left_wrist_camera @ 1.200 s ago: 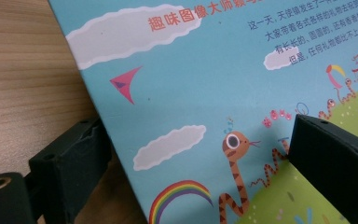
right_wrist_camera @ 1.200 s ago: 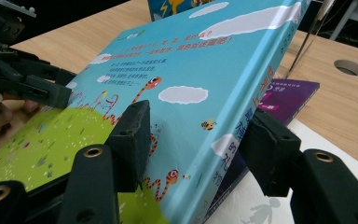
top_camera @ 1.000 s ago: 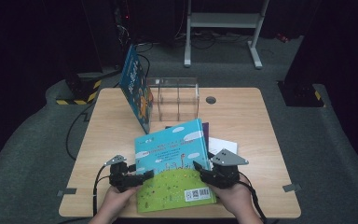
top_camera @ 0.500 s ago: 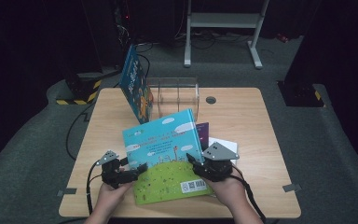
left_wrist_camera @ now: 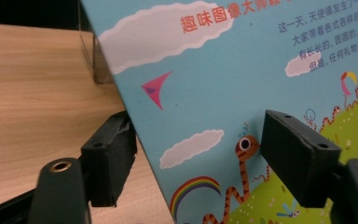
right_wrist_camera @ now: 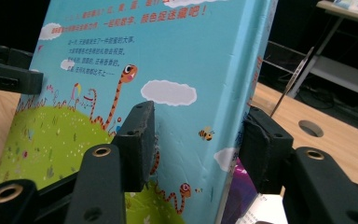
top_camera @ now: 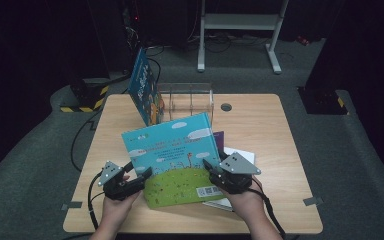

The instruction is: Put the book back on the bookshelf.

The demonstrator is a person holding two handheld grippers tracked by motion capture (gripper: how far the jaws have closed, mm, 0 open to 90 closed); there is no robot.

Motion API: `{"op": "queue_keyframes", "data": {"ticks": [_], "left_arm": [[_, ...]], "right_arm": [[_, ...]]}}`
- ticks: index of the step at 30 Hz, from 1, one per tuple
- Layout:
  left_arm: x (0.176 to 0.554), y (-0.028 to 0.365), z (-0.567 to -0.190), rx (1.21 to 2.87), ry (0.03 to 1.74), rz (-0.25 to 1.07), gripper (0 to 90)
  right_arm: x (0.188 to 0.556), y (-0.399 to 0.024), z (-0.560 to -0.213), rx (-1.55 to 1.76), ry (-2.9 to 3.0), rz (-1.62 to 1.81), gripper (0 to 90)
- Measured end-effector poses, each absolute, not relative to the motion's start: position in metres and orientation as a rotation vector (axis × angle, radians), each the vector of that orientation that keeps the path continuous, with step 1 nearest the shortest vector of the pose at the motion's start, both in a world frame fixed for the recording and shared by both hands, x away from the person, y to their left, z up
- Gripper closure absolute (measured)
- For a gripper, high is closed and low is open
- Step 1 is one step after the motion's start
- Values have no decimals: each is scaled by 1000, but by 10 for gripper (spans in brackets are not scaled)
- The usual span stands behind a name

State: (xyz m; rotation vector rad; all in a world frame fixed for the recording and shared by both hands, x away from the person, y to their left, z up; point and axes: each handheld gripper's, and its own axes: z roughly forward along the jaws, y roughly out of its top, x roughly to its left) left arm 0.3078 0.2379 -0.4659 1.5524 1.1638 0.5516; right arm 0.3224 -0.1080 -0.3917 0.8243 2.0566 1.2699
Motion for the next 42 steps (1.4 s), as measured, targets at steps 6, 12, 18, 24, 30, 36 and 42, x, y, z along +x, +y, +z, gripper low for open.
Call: {"op": "queue_keyframes", "data": {"ticks": [6, 12, 18, 24, 30, 36, 42], "left_arm": [[302, 237, -460, 1496, 1159, 610, 364], [298, 235, -456, 1478, 1150, 659, 402], [296, 236, -454, 1458, 1148, 671, 431], [296, 234, -451, 1458, 1140, 685, 436], [296, 232, -450, 1461, 1135, 691, 439], [297, 231, -450, 1464, 1134, 693, 440], [299, 228, -450, 1469, 1128, 696, 444]], "right_arm": [[320, -110, -391, 814, 2015, 1277, 511], [318, -111, -390, 810, 1992, 1282, 521], [317, -111, -390, 805, 1975, 1287, 527], [316, -111, -387, 803, 1951, 1291, 541], [315, -112, -386, 792, 1935, 1281, 543], [315, -113, -386, 798, 1929, 1282, 542], [315, -115, -387, 798, 1909, 1284, 539]]}}
